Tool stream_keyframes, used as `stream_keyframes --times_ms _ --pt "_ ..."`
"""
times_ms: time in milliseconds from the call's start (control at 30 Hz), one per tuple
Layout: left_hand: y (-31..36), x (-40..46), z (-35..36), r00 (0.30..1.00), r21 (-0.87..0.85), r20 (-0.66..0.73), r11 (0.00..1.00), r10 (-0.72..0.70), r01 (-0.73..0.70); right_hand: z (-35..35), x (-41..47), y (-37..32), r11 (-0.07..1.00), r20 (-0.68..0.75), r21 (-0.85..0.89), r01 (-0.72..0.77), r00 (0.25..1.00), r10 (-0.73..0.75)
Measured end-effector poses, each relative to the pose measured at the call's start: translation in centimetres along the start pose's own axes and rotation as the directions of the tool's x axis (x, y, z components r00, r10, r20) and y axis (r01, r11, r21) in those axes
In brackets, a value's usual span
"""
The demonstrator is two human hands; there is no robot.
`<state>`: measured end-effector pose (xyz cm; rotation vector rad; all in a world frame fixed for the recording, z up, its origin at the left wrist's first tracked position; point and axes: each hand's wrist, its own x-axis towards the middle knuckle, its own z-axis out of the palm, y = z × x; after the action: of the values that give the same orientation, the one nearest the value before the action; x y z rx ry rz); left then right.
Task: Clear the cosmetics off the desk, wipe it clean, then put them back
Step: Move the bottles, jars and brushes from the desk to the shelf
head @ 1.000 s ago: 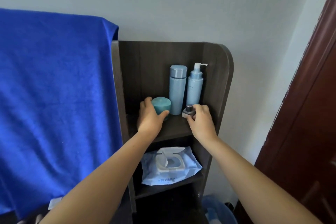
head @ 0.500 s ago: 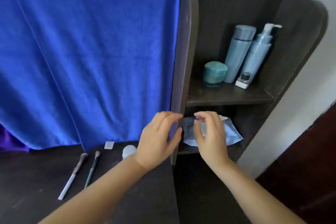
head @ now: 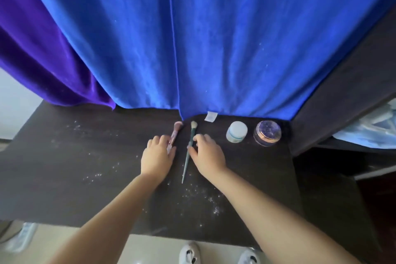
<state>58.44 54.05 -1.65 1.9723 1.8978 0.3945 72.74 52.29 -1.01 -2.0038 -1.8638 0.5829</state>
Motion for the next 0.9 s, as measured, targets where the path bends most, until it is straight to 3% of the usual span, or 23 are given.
stream_keyframes --times_ms 133,300,433,567,667,733,833,900 --pt "-0.7 0.9 0.6 0.997 0.128 0.073 0.992 -0.015 0.005 1.4 1.6 -1.6 0.978 0.068 -0.091 -0.190 0.978 0.196" --pt "-0.5 0.9 -0.6 0.984 -0.109 0.097 0.981 -0.152 0.162 0.2 1.6 -1.1 0.952 0.076 0.034 -0.304 0.951 0.301" --pt "1.7 0.1 -3.1 0.999 -0.355 0.015 0.934 -0.036 0.039 -4.0 -0.1 -0.3 0.935 -0.032 0.276 -0.224 0.970 0.242" --pt "9.0 -1.3 -6.7 0.986 -0.546 -0.110 0.821 0.129 -0.168 -11.7 -2.9 0.3 0.958 -0.282 0.287 -0.024 0.953 0.108" --pt "16.1 -3.2 -8.9 0.938 -0.638 -0.210 0.688 0.275 -0.345 -18.2 -6.0 1.4 0.960 -0.464 0.253 0.120 0.886 0.012" --pt "20.9 -4.8 -10.2 0.880 -0.656 -0.295 0.590 0.374 -0.471 -22.3 -8.4 2.6 0.947 -0.606 0.237 0.216 0.795 -0.030" --pt "27.2 -7.3 -11.4 0.776 -0.620 -0.363 0.488 0.516 -0.614 -28.4 -11.6 4.9 0.927 -0.765 0.238 0.289 0.644 -0.004" --pt "30.8 -8.6 -11.5 0.704 -0.564 -0.382 0.452 0.599 -0.691 -32.3 -13.1 7.1 0.918 -0.811 0.258 0.300 0.584 0.037"
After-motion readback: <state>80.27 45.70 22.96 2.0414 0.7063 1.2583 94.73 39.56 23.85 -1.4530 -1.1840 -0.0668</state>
